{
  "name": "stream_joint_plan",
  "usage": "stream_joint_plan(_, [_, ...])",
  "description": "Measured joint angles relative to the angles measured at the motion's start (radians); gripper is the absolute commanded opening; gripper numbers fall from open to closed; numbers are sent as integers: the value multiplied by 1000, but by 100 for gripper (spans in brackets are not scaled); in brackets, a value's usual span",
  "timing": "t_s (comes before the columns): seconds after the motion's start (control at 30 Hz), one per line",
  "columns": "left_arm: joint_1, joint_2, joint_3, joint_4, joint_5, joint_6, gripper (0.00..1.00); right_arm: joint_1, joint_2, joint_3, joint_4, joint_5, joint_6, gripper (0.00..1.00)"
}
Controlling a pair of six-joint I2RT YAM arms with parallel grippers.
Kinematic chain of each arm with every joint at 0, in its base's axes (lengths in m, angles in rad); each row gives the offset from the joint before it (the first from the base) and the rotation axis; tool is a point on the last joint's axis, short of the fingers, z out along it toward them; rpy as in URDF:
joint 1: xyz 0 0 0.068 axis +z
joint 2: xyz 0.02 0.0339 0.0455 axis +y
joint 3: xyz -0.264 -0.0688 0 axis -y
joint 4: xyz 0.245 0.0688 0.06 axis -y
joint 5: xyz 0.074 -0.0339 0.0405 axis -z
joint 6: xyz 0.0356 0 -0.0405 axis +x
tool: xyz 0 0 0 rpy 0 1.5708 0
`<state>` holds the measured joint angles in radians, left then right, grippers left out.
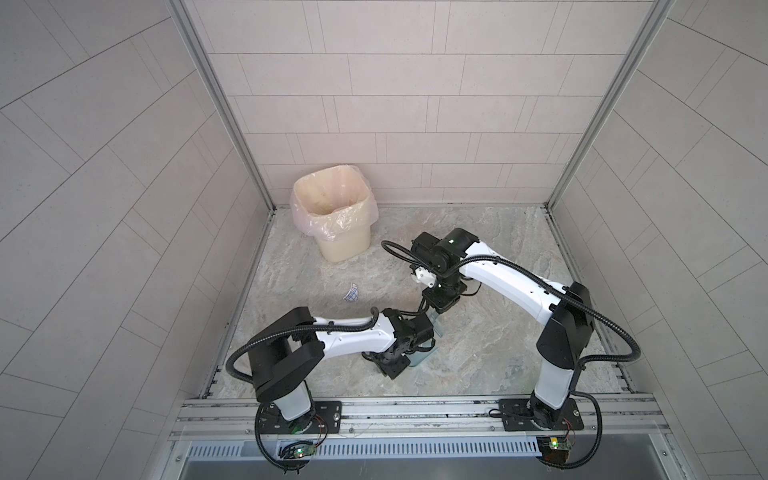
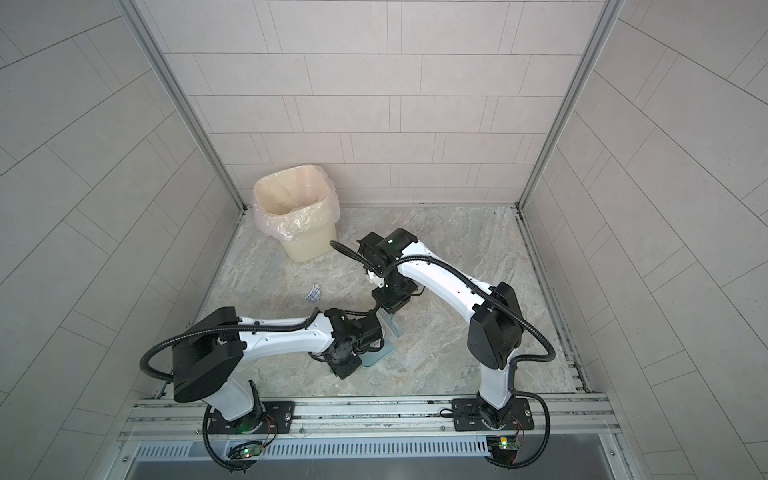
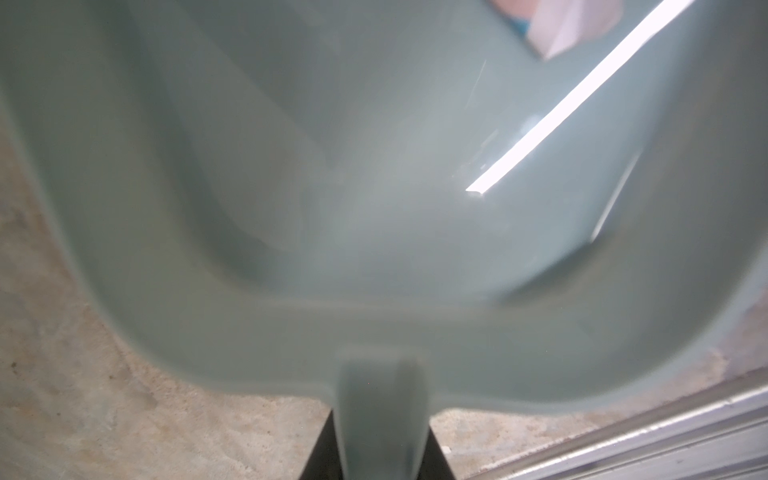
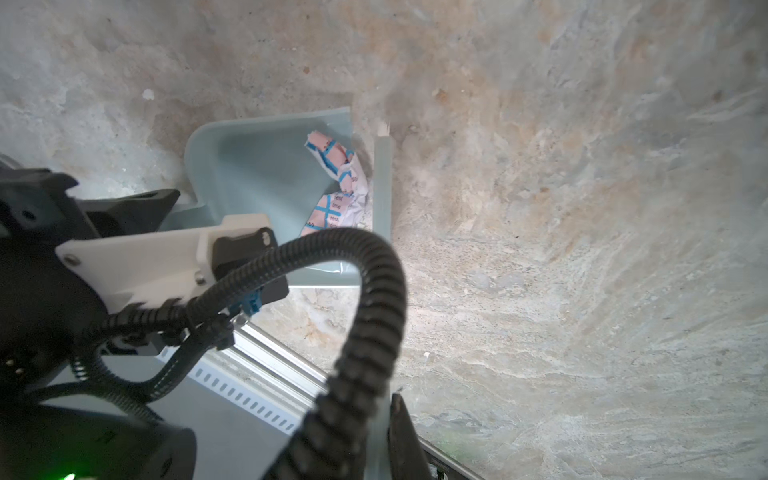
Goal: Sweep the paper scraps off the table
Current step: 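Sweep the pink-and-blue patterned scrap into the dustpan with the right brush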
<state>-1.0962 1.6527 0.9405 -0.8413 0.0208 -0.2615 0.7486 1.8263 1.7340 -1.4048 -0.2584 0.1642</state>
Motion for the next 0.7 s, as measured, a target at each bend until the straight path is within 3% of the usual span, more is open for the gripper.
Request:
stream_joint_plan(0.27, [1,-12,-16,4,-2,-14,0,4,-42,0,-9,-116,5,0])
stream_joint_plan(0.5, [0,-23,-16,21,-18,-20,0,-13,-87,-47,-2,-147,7,0])
stream_joint_plan(0.7, [0,-73,-36,42,-47,-31,0,-122,-172,-87,11,-140,13,0])
